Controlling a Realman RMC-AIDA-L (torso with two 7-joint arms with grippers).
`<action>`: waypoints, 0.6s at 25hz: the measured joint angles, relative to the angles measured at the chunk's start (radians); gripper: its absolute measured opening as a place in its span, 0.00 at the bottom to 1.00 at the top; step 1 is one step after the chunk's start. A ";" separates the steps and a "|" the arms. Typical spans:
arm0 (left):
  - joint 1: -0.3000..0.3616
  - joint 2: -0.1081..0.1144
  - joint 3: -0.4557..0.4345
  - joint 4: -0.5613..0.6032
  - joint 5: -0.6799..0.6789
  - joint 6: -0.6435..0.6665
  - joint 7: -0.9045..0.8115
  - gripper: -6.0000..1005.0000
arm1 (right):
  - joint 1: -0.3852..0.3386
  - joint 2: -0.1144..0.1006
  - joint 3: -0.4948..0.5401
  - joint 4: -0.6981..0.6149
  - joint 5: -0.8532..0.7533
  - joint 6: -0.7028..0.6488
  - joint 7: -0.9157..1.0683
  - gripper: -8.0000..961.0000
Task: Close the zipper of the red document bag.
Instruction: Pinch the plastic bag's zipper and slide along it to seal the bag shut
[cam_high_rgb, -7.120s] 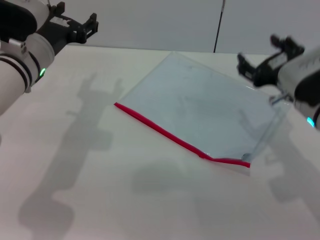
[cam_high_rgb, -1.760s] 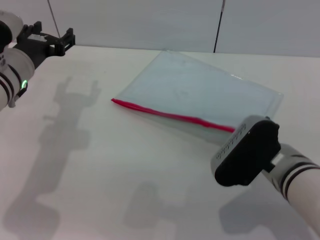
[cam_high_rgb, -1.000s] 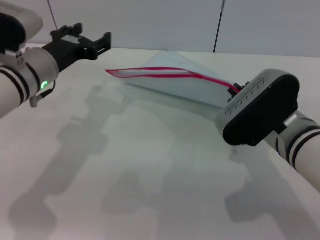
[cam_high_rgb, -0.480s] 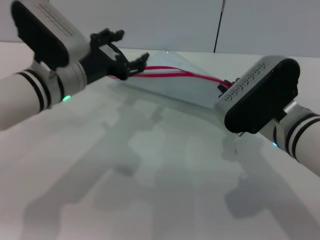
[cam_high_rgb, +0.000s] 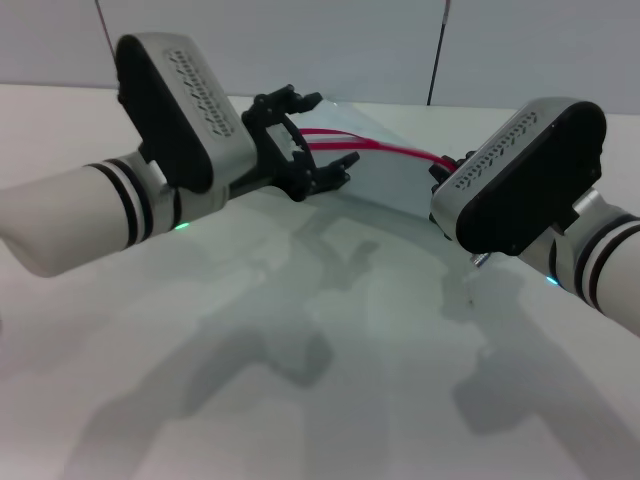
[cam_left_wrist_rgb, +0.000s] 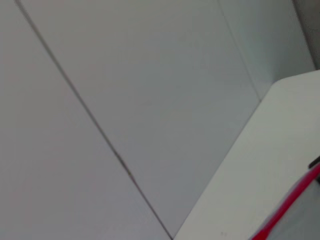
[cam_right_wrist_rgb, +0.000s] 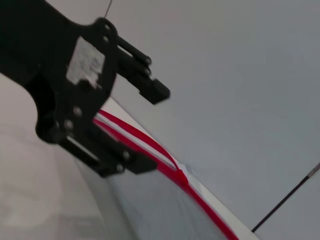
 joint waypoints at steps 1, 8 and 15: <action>-0.002 -0.001 0.004 0.002 0.011 0.000 -0.001 0.80 | 0.000 0.000 0.000 0.000 0.001 0.000 -0.001 0.06; -0.004 -0.007 0.022 0.010 0.071 0.010 -0.002 0.79 | -0.002 -0.001 0.001 -0.005 0.002 -0.001 -0.002 0.06; -0.006 -0.007 0.031 0.008 0.114 0.032 -0.002 0.79 | -0.002 -0.001 0.001 -0.006 0.002 0.000 -0.002 0.06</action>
